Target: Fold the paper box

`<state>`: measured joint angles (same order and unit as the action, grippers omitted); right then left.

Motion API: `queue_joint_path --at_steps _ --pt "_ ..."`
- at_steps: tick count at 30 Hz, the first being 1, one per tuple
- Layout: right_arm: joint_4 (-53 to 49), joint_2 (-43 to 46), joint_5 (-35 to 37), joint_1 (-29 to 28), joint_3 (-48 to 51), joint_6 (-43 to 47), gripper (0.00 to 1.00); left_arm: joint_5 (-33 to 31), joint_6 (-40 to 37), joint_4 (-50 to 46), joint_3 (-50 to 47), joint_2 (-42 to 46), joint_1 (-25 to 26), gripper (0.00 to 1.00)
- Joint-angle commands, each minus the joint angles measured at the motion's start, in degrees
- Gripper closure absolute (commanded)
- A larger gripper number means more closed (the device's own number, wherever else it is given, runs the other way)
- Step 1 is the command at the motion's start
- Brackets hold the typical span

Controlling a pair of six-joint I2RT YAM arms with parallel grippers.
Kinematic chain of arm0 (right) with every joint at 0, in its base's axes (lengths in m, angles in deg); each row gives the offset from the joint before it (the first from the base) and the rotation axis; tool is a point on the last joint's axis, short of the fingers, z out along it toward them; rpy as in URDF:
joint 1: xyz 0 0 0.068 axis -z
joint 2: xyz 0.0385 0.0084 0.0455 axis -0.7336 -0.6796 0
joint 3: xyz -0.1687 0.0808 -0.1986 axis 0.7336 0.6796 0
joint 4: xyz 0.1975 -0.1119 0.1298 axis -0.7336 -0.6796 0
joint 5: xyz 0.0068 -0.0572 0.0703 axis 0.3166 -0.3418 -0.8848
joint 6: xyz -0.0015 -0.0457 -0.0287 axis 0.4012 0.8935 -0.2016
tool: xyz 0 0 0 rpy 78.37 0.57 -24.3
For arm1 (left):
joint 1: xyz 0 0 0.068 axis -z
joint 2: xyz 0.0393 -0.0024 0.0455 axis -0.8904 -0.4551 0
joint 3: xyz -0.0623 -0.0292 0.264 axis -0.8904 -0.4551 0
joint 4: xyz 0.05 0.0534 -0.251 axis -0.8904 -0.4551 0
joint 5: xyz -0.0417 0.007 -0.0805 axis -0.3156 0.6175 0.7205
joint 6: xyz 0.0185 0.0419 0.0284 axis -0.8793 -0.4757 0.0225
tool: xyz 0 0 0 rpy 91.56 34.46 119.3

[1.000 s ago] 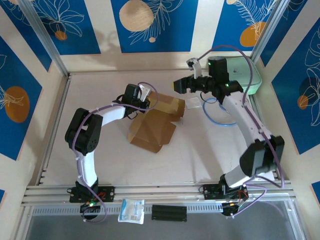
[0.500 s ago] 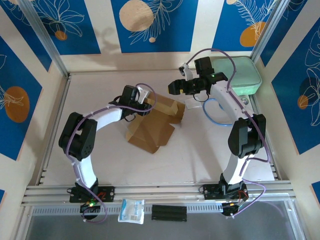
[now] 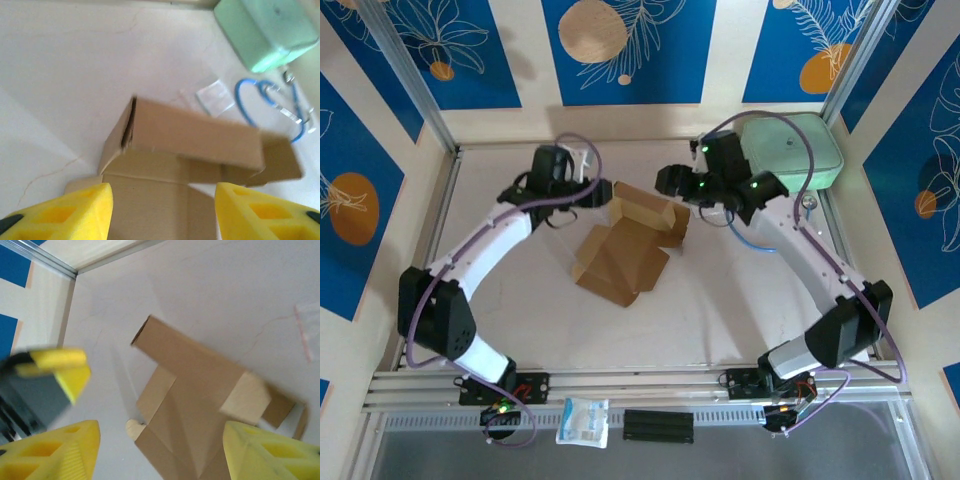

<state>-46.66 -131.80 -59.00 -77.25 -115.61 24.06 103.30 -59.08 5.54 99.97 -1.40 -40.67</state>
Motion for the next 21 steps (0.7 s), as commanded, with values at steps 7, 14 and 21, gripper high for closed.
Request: queue_joint_path --at_steps 7,14,21 --pt "-2.5 -5.2 15.3 -4.6 1.9 -13.0 0.27 8.8 1.3 -14.4 20.5 -16.7 -1.5 0.30" --pt "4.3 -8.6 8.7 -3.0 4.6 -16.6 0.26 10.2 1.2 -16.5 23.5 -22.5 -1.5 0.25" --pt "10.4 -11.7 6.4 -2.0 6.2 -16.9 0.33 15.4 3.6 -12.1 20.4 -23.6 -1.3 0.28"
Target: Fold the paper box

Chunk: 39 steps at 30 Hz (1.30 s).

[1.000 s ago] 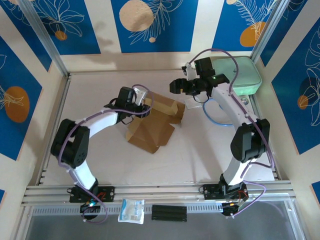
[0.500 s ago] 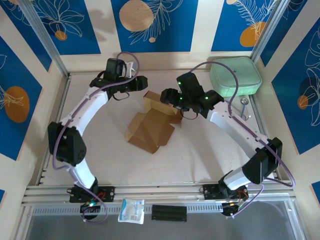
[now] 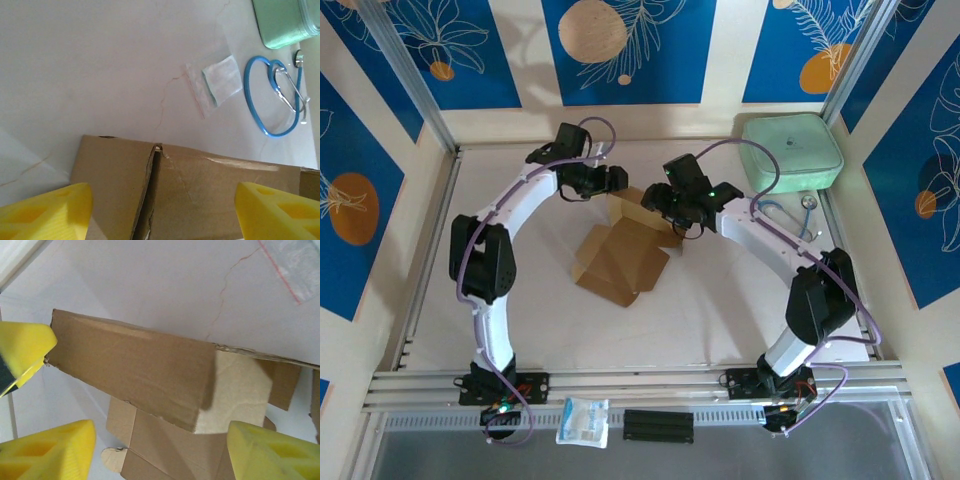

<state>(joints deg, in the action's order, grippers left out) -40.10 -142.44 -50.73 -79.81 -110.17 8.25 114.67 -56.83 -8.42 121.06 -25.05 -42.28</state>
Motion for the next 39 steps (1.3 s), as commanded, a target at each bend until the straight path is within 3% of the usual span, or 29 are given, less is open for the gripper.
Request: queue_joint_path --at_steps 1,4,10,16,22,28,35,39 --pt "4.1 -1.5 -2.0 0.8 0.6 -1.2 0.35 4.2 1.8 2.3 -1.3 0.4 0.3 0.30" --pt "5.0 -2.8 -3.7 1.6 0.1 -0.4 0.40 4.2 3.0 3.0 -3.6 1.8 0.4 0.36" --pt "6.7 -4.1 -8.2 1.9 -0.9 2.7 0.46 0.8 4.5 5.9 -11.1 7.9 1.2 0.36" --pt "3.0 -1.2 -6.2 1.8 -1.4 4.4 0.38 -8.1 2.6 4.5 -12.6 11.7 1.2 0.28" --pt "0.3 4.3 -0.5 3.3 0.9 13.3 0.34 -8.7 1.4 2.7 -9.1 10.3 1.0 0.24" --pt "4.3 6.9 -4.9 8.0 6.6 25.6 0.32 -10.6 0.9 2.4 -9.7 9.8 1.1 0.23" --pt "11.6 8.7 -4.8 5.0 16.5 20.6 0.33 -17.1 1.6 9.7 -24.1 23.2 3.0 0.23" --pt "17.4 6.7 0.3 -0.9 20.6 14.4 0.35 -21.2 3.8 17.2 -35.4 31.4 8.9 0.26"
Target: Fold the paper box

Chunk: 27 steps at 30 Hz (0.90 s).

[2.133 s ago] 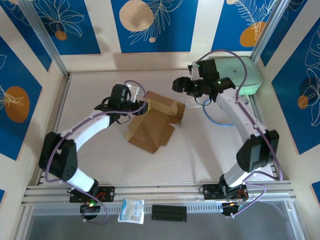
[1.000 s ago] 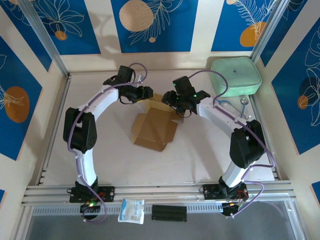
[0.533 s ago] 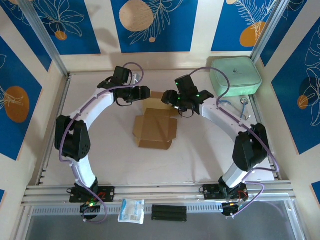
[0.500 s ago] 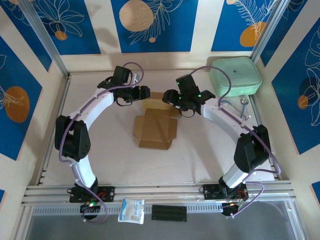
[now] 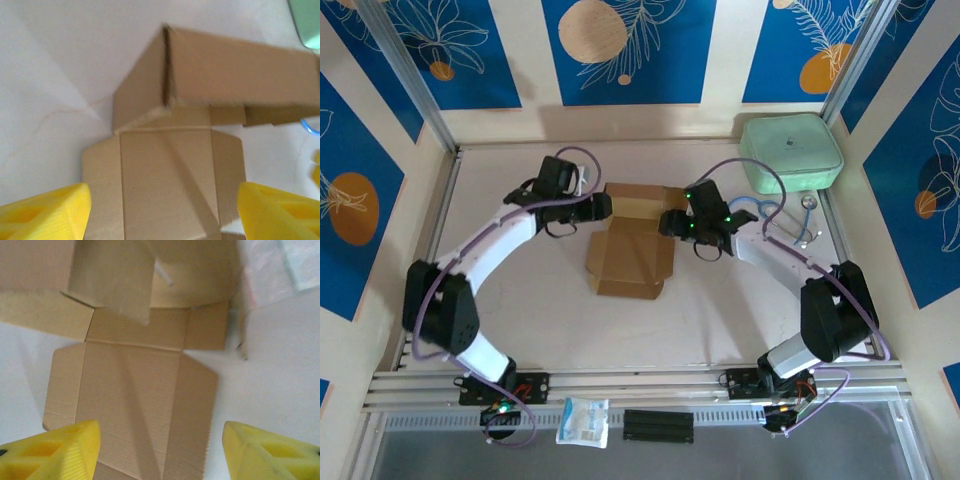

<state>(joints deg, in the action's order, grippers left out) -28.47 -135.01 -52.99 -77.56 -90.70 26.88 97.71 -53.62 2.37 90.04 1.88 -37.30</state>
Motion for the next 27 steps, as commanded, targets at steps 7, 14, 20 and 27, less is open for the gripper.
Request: queue_joint_path --at_steps 7,14,20,27 --pt "9.5 -10.7 8.1 -3.8 -2.7 -7.4 0.34 -6.2 3.3 12.3 -10.3 -0.4 12.9 0.43" --pt "13.4 -15.4 7.7 -2.6 -4.0 -7.6 0.31 -0.7 5.1 16.9 -11.9 -10.3 14.2 0.55" --pt "15.5 -16.6 10.9 -1.7 -3.6 -7.2 0.29 -0.8 4.6 18.4 -13.2 -15.6 14.2 0.57" --pt "13.9 -18.2 13.6 -1.0 -4.6 -4.0 0.25 -1.3 4.2 19.3 -14.2 -18.1 14.2 0.61"
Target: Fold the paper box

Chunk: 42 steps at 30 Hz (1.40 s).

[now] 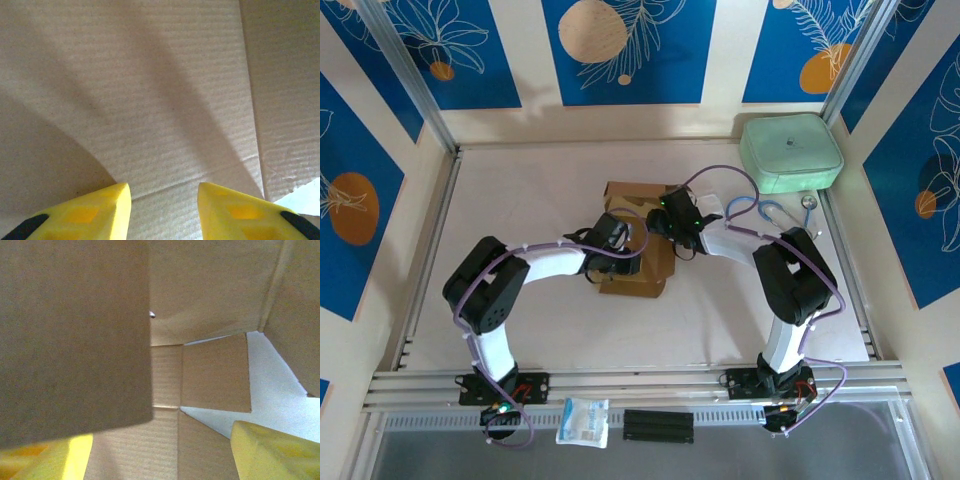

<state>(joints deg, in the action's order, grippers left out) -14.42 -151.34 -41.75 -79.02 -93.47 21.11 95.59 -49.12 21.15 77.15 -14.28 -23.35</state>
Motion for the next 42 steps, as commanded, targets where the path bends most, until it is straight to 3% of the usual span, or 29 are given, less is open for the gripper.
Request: queue_joint_path --at_steps 1,7,10,17,25,30,34,42 --pt "-0.2 -2.4 2.6 0.5 -2.2 2.4 0.24 0.9 -0.3 0.4 -1.3 -2.3 0.4 0.61" --pt "1.1 -4.1 5.1 1.0 -2.0 5.9 0.08 0.3 -0.8 -0.2 -1.3 -1.8 0.3 0.63" --pt "4.4 -4.7 2.5 2.2 -0.9 7.3 0.06 0.1 -1.2 -0.9 -0.7 -1.5 0.3 0.63" --pt "13.2 -4.5 -4.8 3.6 1.5 9.2 0.15 0.5 -1.1 -1.2 0.0 -1.9 0.4 0.63" --pt "20.5 -5.3 -15.2 3.7 4.2 3.2 0.22 0.7 -0.9 -1.2 0.4 -2.4 0.6 0.64" --pt "23.4 -4.9 -15.7 3.1 6.1 2.0 0.23 0.8 -1.0 -1.1 0.5 -2.4 0.8 0.64" --pt "25.7 -6.7 -21.0 3.1 5.3 0.9 0.23 1.1 -0.7 -0.8 0.9 -3.2 0.9 0.64" --pt "24.6 -10.8 -20.7 1.8 3.4 -0.8 0.25 0.8 -0.8 -1.5 1.2 -3.0 1.1 0.64"
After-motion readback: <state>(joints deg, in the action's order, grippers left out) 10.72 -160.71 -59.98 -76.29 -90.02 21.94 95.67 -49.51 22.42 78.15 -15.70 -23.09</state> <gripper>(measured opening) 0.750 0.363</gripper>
